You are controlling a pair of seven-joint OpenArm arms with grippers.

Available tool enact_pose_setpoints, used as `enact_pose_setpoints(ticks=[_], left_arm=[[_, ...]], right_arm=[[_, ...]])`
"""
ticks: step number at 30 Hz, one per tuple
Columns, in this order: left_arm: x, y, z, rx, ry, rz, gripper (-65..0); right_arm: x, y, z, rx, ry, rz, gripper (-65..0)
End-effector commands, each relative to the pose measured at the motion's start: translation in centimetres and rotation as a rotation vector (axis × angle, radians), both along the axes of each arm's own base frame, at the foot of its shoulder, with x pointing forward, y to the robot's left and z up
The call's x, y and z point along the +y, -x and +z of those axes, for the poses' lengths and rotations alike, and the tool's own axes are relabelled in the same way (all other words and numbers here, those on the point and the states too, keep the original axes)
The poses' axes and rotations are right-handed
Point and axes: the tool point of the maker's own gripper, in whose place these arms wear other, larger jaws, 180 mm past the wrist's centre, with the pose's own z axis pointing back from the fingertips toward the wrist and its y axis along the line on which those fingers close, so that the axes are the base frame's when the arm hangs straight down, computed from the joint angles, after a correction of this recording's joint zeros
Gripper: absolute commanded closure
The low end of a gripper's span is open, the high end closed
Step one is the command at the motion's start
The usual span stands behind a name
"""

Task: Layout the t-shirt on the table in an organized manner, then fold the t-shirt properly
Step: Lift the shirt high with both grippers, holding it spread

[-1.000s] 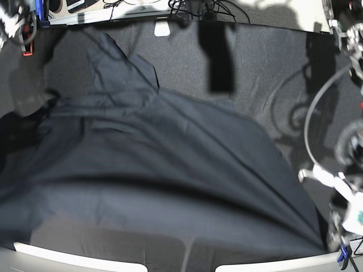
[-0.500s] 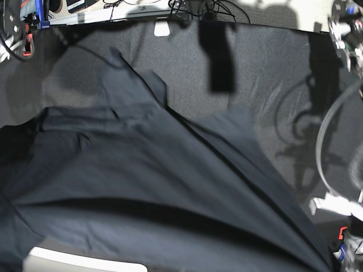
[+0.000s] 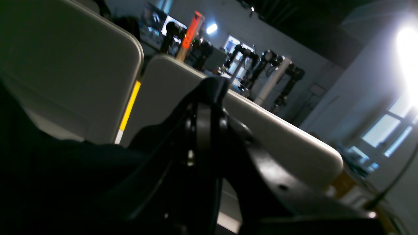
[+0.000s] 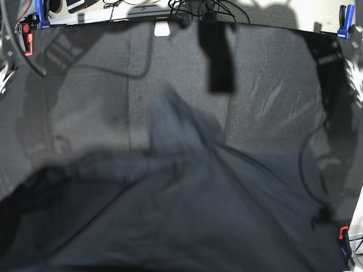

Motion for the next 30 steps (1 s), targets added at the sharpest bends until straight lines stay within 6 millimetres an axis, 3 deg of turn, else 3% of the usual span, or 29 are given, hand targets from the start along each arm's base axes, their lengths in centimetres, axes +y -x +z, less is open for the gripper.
enact_pose_setpoints(ticks=[1, 5, 11, 14, 19, 25, 30], left_arm=[[0.4, 0.7, 2.1, -0.069, 0.004, 0.006, 0.0], [0.6, 0.6, 2.1, -0.065, 0.004, 0.013, 0.0], [0.6, 0.5, 2.0, -0.060, 0.005, 0.014, 0.0], [1.1, -0.3, 1.0, -0.011, 0.023, 0.022, 0.0], [2.2, -2.4, -3.0, 0.114, 0.060, 0.032, 0.0], [1.7, -1.5, -2.7, 0.130, 0.043, 0.045, 0.0], [-0.2, 0.9, -3.4, 0.129, -0.008, 0.035, 0.0]], right_arm=[[-0.3, 0.3, 1.9, -0.051, -0.004, 0.004, 0.0], [-1.6, -0.9, 2.6, -0.026, -0.055, 0.002, 0.0], [-2.3, -1.0, 3.5, -0.033, -0.066, -0.017, 0.0], [-3.4, -2.0, 2.7, 0.003, -0.089, -0.041, 0.0], [-5.8, -4.4, -0.5, 0.137, -0.187, -0.050, 0.0], [-2.6, -3.2, -1.4, 0.215, -0.159, 0.093, 0.0], [-1.9, -1.1, -2.7, 0.197, -0.159, 0.127, 0.0]])
